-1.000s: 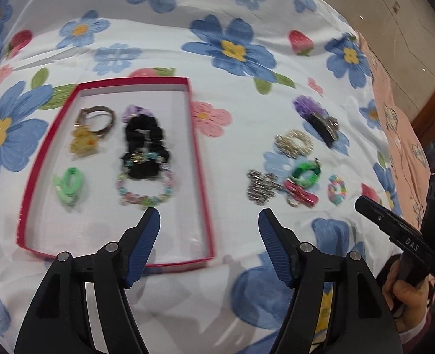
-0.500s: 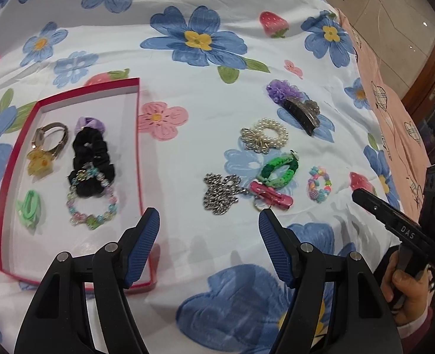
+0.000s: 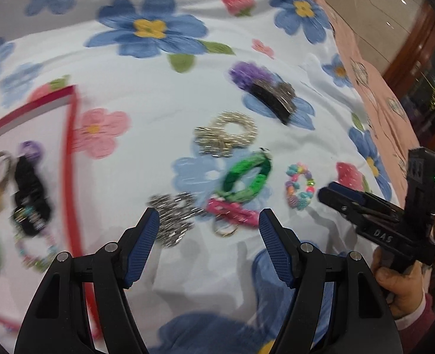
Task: Organize jewelry
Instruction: 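Move the left tool to the green braided hair tie and grasp it, then carry the braided hair tie into the tray while the right tool carries a small bead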
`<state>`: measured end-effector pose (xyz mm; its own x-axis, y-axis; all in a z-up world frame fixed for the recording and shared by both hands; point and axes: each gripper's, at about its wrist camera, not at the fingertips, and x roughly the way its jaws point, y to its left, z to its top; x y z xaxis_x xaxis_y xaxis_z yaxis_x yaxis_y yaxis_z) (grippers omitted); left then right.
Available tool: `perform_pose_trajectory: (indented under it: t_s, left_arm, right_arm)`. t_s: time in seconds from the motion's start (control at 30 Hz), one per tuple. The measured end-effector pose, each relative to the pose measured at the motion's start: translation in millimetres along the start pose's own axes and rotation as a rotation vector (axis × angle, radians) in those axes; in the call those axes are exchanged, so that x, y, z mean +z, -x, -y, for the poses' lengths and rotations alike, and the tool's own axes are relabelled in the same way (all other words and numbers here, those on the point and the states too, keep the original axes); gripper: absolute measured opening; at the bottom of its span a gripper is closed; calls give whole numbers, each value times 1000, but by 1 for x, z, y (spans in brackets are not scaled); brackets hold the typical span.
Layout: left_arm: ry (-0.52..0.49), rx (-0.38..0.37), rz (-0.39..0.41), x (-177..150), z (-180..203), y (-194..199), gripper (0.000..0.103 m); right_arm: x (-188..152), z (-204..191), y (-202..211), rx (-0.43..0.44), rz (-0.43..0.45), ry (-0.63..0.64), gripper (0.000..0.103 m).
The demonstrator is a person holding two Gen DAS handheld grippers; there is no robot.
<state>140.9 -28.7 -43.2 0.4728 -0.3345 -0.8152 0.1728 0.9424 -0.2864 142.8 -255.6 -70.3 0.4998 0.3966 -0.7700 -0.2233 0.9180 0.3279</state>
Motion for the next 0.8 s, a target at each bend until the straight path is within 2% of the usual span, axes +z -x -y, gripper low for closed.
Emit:
perform_pose_trajectory:
  t_s: [0.13,0.3,0.37,0.4,0.43,0.47,0.5,0.57,0.63,0.8]
  left_arm:
    - [-51,-24,-48,15,14,-29,70]
    - [-88,-33,-102,28,22,-60,70]
    - [-106,-28,-119,29,25,-68,69]
    - [-118,-23,-119,30,27,-71,66]
    - [-126,-22,-117,30,29,-72,58]
    - [-131,-27,-119,30,29,-74,49]
    - [-132,-43,-125,31,30,-75,44]
    - [-128,-66,-132,31,29,-76,24]
    - [-124,-101,-140,31,30,-74,13]
    - [-108,-143,-96,32,31,-57,9]
  right_arm:
    - [3,2,-15,-24,-42,25,48]
    - [1,2,-26,-68,-46,56,25]
    - [2,4,-27,-57,-46,48,11]
    - [3,5,-28,-55,-45,47,11]
    - [3,5,-28,-56,-43,49,10]
    - [3,4,-28,-57,-41,51,6]
    - [4,4,-28,-55,-40,49,5]
    - [4,4,-28,-50,-38,45,5]
    - [4,4,-26,-42,-34,43,5]
    - [7,0,-19,-20,-14,40,5]
